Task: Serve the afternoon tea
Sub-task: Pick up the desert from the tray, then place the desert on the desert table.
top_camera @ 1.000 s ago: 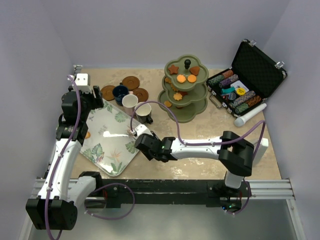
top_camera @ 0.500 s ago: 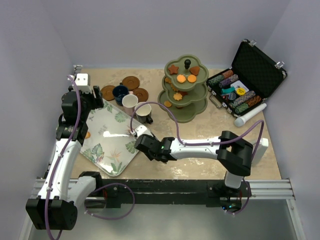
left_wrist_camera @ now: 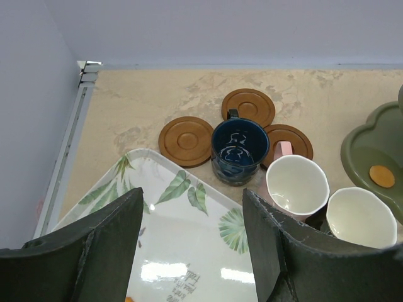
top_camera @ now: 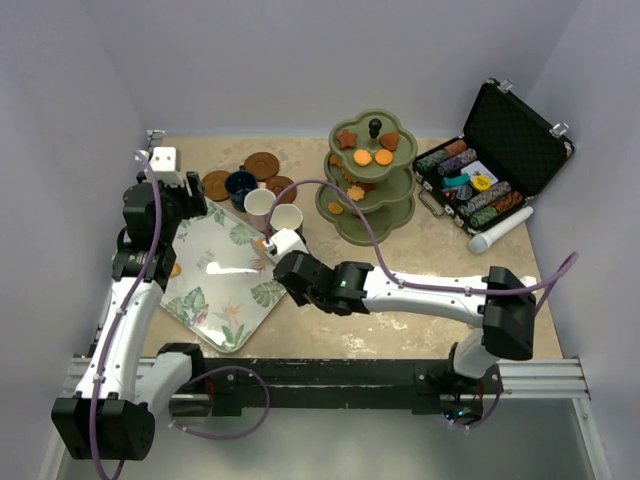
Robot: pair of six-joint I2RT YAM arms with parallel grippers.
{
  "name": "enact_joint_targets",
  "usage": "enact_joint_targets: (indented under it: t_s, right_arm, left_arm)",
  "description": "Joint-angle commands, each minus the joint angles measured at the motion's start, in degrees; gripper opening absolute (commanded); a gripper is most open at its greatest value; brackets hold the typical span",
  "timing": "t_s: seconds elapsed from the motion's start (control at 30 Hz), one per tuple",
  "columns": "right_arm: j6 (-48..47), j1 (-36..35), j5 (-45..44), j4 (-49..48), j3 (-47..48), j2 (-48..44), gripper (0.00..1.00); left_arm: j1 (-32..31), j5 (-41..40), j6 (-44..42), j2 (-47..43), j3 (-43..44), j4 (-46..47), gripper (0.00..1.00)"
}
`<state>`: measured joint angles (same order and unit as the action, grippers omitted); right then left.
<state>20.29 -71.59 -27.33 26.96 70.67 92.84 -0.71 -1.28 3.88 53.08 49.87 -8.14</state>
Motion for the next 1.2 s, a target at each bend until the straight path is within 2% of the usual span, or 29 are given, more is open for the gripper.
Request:
enact_joint_targets:
  t_s: [0.0,0.1,0.3,0.7,1.17]
  right_arm:
    - [-0.7,0.0,-2.6,2.1,4.2,-4.1,0.35]
    - [-1.5,1.1,-4.6,3.9,6.6,-5.3,0.36]
    - [-5.4,8.4,-3.9,3.4,7.8,-9.8,0.36]
    - [-8.4,18.1,1.7,-2.0,-2.6,-13.9,0.34]
    - [-9.0,22.4,5.0,-5.0,-9.1,-11.5,0.33]
  left_arm:
    - [0.3,0.3,0.6,-1.1,-0.2,2.3,0.69]
    - [0.3,0.4,0.5,-1.2,-0.3,2.3,0.69]
    - [0.3,0.3,0.4,-1.3,-0.4,2.5,0.69]
    - [0.3,0.8,0.6,-1.1,-0.5,2.6,0.69]
    - [0.2,0.9,0.6,-1.0,-0.5,2.8,0.69]
